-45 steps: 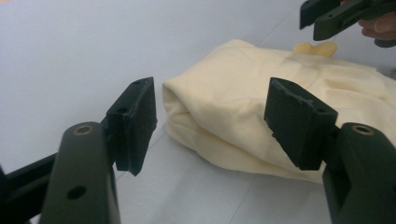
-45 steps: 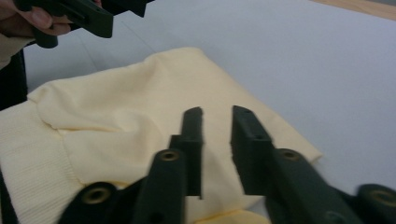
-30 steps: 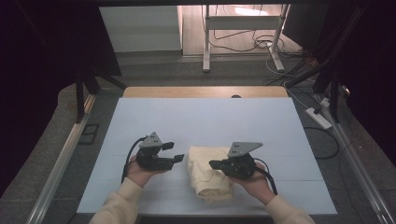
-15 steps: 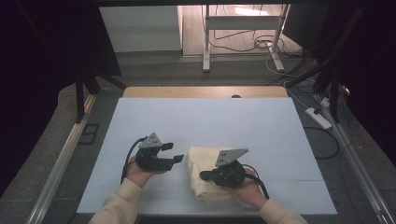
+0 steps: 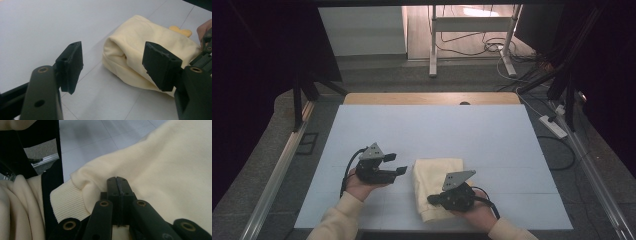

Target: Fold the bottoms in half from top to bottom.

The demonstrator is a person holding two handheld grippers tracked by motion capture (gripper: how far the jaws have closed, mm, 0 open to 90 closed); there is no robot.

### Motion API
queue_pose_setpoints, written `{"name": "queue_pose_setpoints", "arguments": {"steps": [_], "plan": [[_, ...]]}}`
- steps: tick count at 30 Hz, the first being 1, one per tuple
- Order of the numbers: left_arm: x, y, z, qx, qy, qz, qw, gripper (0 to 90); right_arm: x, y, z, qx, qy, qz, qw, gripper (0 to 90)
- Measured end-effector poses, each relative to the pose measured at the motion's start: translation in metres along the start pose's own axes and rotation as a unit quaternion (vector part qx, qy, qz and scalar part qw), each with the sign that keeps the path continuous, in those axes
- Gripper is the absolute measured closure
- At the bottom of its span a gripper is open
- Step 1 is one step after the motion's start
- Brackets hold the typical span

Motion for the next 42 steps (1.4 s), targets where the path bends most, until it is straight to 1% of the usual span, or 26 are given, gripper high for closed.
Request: {"name": "queue_pose_setpoints", "arguments": {"steps": [5, 6, 9, 12, 15, 19, 20, 23, 25, 29, 31, 34, 37, 38, 40, 42], "plan": [[0.0, -0.001, -0.001, 0.001, -0.002, 0.0, 1.0, 33.0, 0.001, -0.002, -0.001, 0.003, 0.014, -0.001, 0.9999, 89.5], [0.0, 0.0, -0.001, 0.001, -0.002, 0.0, 1.0, 33.0, 0.001, -0.002, -0.001, 0.001, 0.012, -0.001, 0.9999, 89.6], [-0.001, 0.001, -0.002, 0.004, -0.002, -0.004, 1.0, 33.1, 0.001, -0.001, -0.002, -0.007, -0.004, -0.005, 1.0, 89.5], [-0.002, 0.002, -0.003, 0.006, -0.004, -0.007, 1.0, 33.0, 0.001, -0.001, -0.004, -0.011, -0.005, -0.007, 0.9999, 89.5], [-0.002, 0.002, -0.003, 0.005, -0.004, -0.006, 1.0, 33.0, 0.0, 0.0, -0.004, -0.009, 0.002, -0.009, 0.9999, 89.4], [-0.002, 0.003, -0.003, 0.004, -0.005, -0.006, 1.0, 33.0, -0.002, 0.008, -0.005, -0.009, 0.002, -0.027, 0.9996, 89.3], [-0.002, 0.003, -0.003, 0.004, -0.005, -0.006, 1.0, 32.9, -0.003, 0.012, -0.007, -0.007, -0.001, -0.037, 0.9993, 89.3], [-0.001, 0.003, -0.003, 0.003, -0.005, -0.006, 1.0, 32.9, -0.005, 0.024, -0.013, 0.007, -0.01, -0.062, 0.998, 89.3], [0.0, 0.002, -0.003, 0.002, -0.005, -0.004, 1.0, 32.9, -0.005, 0.031, -0.019, 0.02, -0.013, -0.071, 0.9972, 89.3], [0.0, 0.001, -0.004, -0.002, -0.007, -0.001, 1.0, 32.6, -0.002, 0.043, -0.03, 0.043, -0.019, -0.081, 0.9956, 89.2], [0.0, 0.002, -0.007, -0.002, -0.009, -0.004, 1.0, 32.6, 0.001, 0.049, -0.035, 0.054, -0.027, -0.084, 0.9946, 89.2], [0.002, 0.004, -0.009, -0.005, -0.01, -0.004, 0.9999, 32.5, 0.005, 0.057, -0.039, 0.071, -0.032, -0.087, 0.9931, 89.2], [0.006, 0.01, -0.011, -0.01, -0.013, -0.004, 0.9999, 32.2, 0.008, 0.065, -0.043, 0.086, -0.038, -0.091, 0.9914, 89.2], [0.008, 0.012, -0.011, -0.011, -0.013, -0.004, 0.9998, 31.7, 0.01, 0.069, -0.045, 0.092, -0.043, -0.094, 0.9904, 89.1], [0.012, 0.017, -0.011, -0.018, -0.015, -0.003, 0.9997, 31.3, 0.012, 0.073, -0.048, 0.097, -0.046, -0.096, 0.9895, 88.3], [0.015, 0.022, -0.01, -0.023, -0.011, -0.005, 0.9997, 31.2, 0.014, 0.077, -0.05, 0.099, -0.047, -0.098, 0.9891, 86.2]]}}
Point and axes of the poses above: each handheld gripper's, and its own axes: y roughly backward along the jaws, x roughly out of its underside, z roughly to its left, the point moved 3 cm from there along -y, roughly forward along the jaws, and after that the axes turned 1 degree about -y, right-handed, at the moved point
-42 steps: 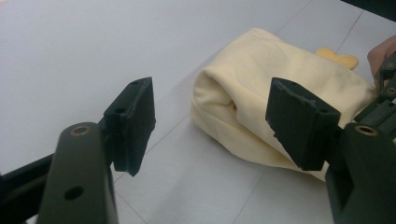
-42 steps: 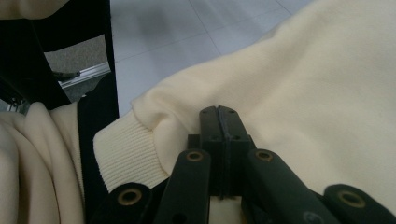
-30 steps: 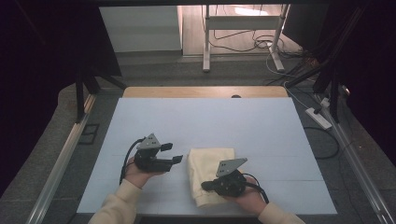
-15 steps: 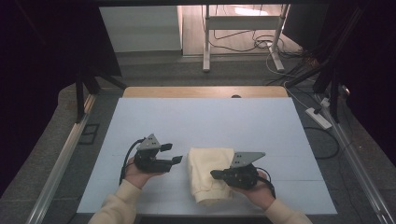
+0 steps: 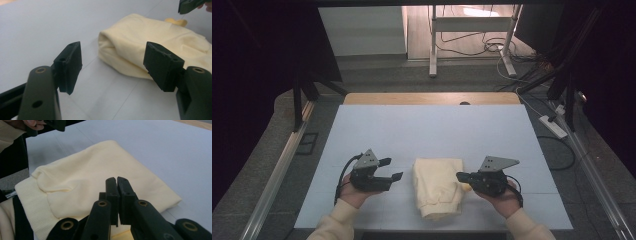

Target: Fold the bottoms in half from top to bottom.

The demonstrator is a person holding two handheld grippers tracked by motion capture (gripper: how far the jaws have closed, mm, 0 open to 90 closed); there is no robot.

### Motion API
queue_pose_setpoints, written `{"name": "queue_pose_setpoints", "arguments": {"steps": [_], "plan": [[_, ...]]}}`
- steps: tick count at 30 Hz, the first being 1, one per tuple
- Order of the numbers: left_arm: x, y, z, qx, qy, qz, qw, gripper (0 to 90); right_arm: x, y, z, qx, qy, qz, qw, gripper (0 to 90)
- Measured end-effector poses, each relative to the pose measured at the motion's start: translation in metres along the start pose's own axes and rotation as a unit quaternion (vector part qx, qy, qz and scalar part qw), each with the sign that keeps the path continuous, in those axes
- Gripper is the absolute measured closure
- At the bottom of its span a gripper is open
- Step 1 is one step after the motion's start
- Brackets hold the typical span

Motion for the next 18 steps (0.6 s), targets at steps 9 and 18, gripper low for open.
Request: {"name": "queue_pose_setpoints", "arguments": {"steps": [9, 18], "plan": [[0.021, 0.023, 0.001, -0.011, 0.015, -0.003, 0.9998, 29.1, 0.01, 0.019, -0.019, 0.071, -0.022, -0.01, 0.9972, 52.1], [0.03, 0.03, 0.004, -0.015, 0.018, -0.002, 0.9997, 28.4, 0.027, 0.05, -0.04, 0.1, -0.062, -0.021, 0.9929, 42.1]]}}
Point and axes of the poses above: each handheld gripper's, and its own axes: y roughly backward along the jaws, x roughly out of its underside, z roughly to its left, the point moved 3 cm from there along -y, roughly forward along the jaws, and after that the axes turned 1 degree about -y, right-handed, at the moved point
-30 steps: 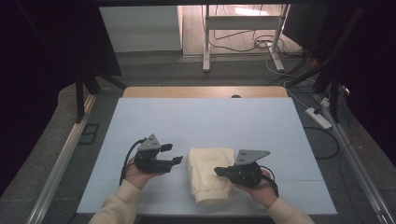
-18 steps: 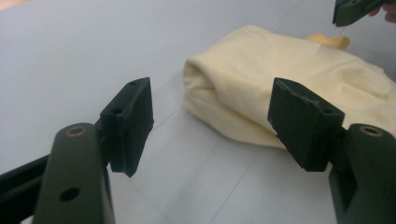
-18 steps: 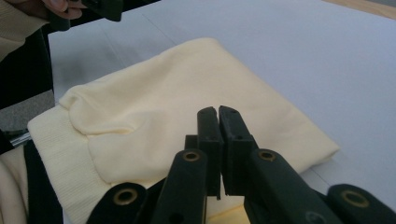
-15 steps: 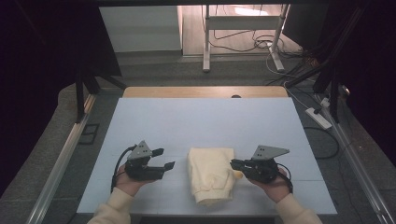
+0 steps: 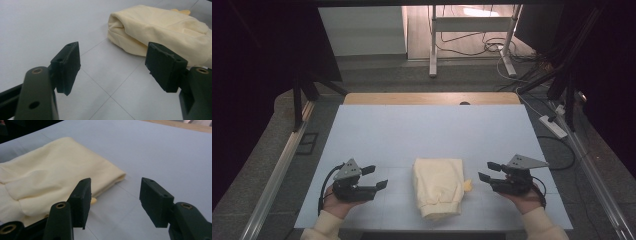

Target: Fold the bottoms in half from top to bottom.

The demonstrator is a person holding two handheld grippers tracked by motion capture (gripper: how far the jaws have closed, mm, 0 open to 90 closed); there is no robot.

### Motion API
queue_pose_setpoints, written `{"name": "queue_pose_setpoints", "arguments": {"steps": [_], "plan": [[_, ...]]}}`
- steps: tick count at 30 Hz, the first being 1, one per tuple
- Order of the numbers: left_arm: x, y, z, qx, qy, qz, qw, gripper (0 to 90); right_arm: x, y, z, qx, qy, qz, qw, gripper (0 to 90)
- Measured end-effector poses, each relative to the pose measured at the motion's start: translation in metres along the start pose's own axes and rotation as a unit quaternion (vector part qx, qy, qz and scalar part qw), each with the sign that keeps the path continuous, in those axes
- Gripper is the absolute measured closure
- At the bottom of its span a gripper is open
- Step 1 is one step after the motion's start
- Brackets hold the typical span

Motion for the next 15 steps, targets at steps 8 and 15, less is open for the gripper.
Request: {"name": "queue_pose_setpoints", "arguments": {"steps": [8, 15], "plan": [[0.0, -0.002, 0.001, 0.004, 0.002, 0.0, 1.0, 28.0, 0.016, 0.012, -0.019, 0.025, -0.016, 0.011, 0.9995, 40.7], [0.0, -0.005, 0.001, 0.002, -0.003, 0.005, 1.0, 27.4, 0.017, 0.009, -0.018, 0.023, -0.007, 0.018, 0.9995, 40.1]]}}
Point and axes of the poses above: each handheld gripper's, and its own axes: y roughly backward along the jaws, x roughly out of its underside, z roughly to its left, the point moved 3 cm from there along -y, roughly forward along the jaws, and after that the axes turned 1 degree about -y, right-handed, at the moved point
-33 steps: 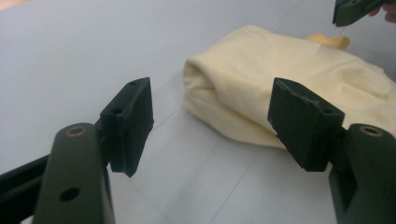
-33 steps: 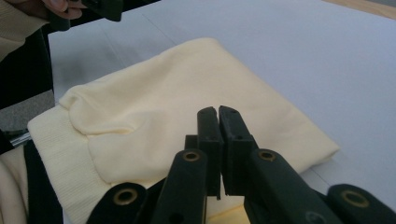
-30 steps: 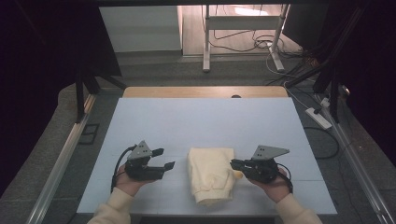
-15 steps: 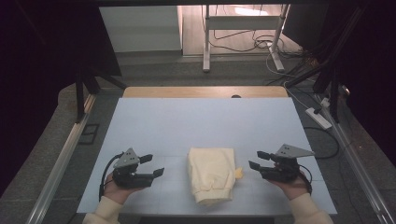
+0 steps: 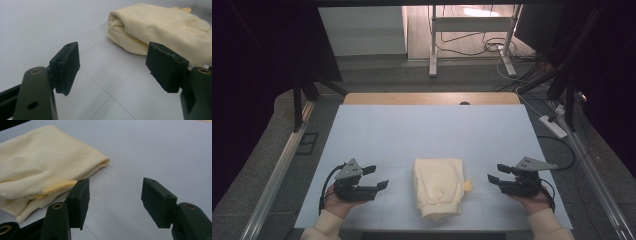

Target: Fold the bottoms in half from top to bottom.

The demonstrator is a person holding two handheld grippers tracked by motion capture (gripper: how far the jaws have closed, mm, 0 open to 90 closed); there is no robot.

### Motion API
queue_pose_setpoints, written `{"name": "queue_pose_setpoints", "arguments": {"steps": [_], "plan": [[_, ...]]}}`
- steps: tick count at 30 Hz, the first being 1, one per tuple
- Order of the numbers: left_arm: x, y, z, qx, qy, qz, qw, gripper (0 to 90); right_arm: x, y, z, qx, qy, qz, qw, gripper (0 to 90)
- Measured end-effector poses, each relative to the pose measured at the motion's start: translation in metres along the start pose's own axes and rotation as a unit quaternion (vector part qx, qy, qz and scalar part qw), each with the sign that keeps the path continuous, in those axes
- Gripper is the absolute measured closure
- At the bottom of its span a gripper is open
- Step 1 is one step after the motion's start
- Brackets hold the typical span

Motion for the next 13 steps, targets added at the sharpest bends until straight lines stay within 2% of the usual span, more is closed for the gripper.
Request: {"name": "queue_pose_setpoints", "arguments": {"steps": [13], "plan": [[0.0004, 0.001, 0.0025, -0.004, -0.002, -0.001, 1.0, 27.4, -0.0001, -0.0013, -0.0002, 0.001, 0.005, 0.001, 1.0, 39.5]]}}
Point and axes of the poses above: each handheld gripper's, and its own axes: y roughly backward along the jaws, x roughly out of its underside, z roughly to its left, the point moved 3 cm from there along -y, roughly forward along the jaws, and after that the axes turned 1 degree about -y, right-handed, at the moved point
